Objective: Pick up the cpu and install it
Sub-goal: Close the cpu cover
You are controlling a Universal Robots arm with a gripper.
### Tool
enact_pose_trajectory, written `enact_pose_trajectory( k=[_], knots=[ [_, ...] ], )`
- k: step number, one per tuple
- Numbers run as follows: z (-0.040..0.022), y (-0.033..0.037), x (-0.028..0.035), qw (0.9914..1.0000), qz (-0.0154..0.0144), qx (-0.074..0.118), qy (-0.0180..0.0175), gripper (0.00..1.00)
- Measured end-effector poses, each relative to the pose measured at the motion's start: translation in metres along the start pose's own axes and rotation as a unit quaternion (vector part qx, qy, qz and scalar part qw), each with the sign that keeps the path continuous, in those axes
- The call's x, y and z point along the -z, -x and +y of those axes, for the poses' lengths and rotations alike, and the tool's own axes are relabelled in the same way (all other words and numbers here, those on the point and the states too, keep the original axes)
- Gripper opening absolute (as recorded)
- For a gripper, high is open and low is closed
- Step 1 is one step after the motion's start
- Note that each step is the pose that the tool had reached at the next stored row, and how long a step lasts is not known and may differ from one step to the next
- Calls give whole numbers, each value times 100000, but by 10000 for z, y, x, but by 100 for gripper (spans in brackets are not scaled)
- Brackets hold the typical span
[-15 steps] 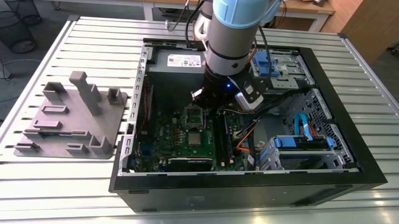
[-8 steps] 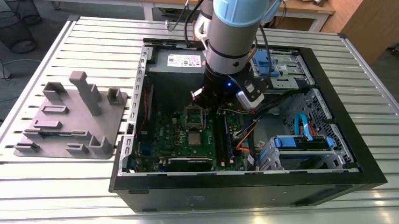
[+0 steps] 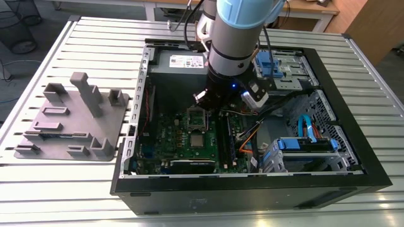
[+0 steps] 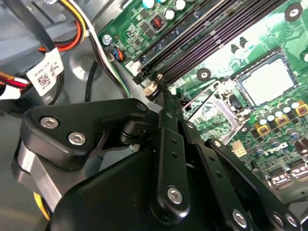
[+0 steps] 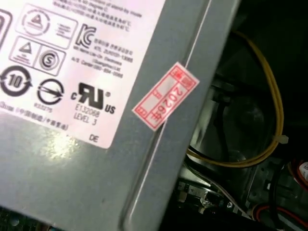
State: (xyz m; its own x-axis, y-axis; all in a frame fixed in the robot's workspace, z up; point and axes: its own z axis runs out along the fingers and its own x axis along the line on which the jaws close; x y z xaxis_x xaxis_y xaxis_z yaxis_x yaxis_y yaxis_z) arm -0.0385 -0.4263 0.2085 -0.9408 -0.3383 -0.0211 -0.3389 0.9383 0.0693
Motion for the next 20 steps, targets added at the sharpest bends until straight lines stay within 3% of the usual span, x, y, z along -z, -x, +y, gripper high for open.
enact_pose_trajectory(
  k=[4,5,13,20],
  knots=[
    [13,6,-5,99995,-290,449,892,11],
    [18,9,-12,99993,-306,646,976,11],
    [44,11,-60,99937,-245,3239,1440,11],
    [68,-19,-81,99870,-145,4859,1565,11]
  ],
)
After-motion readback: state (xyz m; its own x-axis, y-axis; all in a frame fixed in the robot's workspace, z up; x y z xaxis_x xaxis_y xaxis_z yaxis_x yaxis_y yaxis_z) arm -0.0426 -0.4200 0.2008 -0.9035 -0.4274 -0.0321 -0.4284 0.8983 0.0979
